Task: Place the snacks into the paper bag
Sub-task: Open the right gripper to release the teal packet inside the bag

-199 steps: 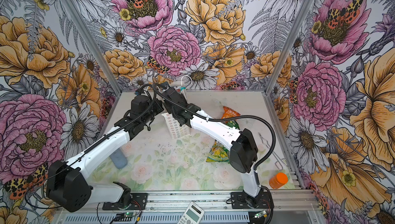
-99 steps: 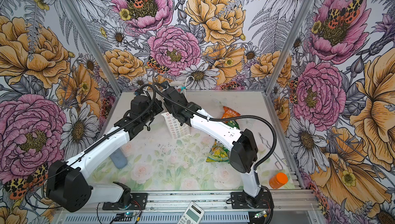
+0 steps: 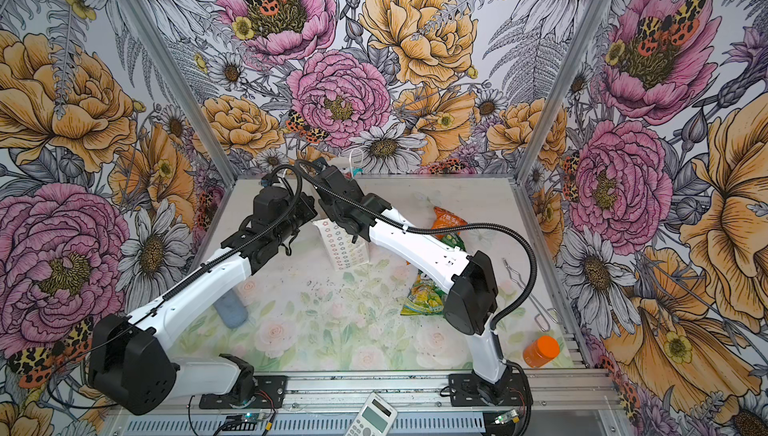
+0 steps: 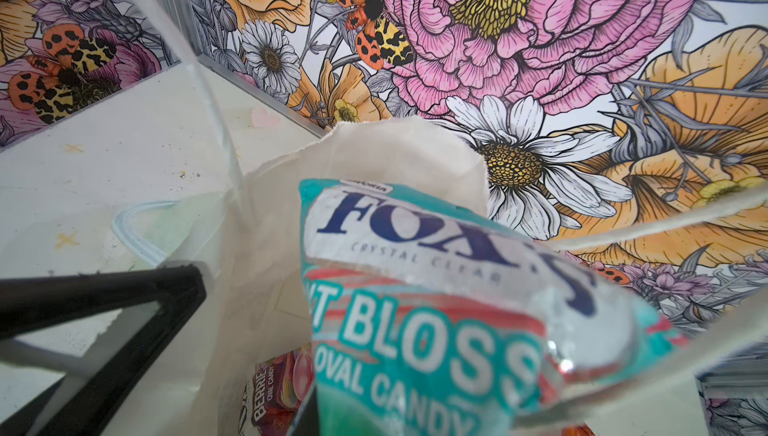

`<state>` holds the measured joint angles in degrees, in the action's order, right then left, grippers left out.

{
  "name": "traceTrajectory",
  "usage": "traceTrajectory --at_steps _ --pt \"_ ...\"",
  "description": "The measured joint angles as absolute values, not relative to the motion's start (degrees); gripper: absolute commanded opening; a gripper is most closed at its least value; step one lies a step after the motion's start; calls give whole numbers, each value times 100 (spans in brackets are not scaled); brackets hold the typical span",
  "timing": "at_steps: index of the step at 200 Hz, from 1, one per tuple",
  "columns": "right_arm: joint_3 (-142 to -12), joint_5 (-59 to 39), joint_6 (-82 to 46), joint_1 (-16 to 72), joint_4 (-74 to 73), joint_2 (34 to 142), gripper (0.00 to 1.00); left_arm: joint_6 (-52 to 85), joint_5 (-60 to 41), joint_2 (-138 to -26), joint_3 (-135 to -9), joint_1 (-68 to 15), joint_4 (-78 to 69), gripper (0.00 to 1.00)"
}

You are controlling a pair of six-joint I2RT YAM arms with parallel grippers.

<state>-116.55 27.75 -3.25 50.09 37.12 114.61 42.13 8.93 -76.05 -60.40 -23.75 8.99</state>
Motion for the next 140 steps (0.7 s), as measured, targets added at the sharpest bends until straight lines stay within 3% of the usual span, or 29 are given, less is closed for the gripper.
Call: traceTrajectory --at_steps 61,101,140 --pt "-12040 2613 -246 5009 4331 11802 6 4213 891 -7607 -6040 -2375 895 0" --pt "-12147 2602 -235 5009 4486 11802 30 4213 891 -7605 -6040 -2375 893 0" --pt "-12221 2563 -196 5009 4519 11802 41 4213 891 -7607 -6040 -2375 893 0"
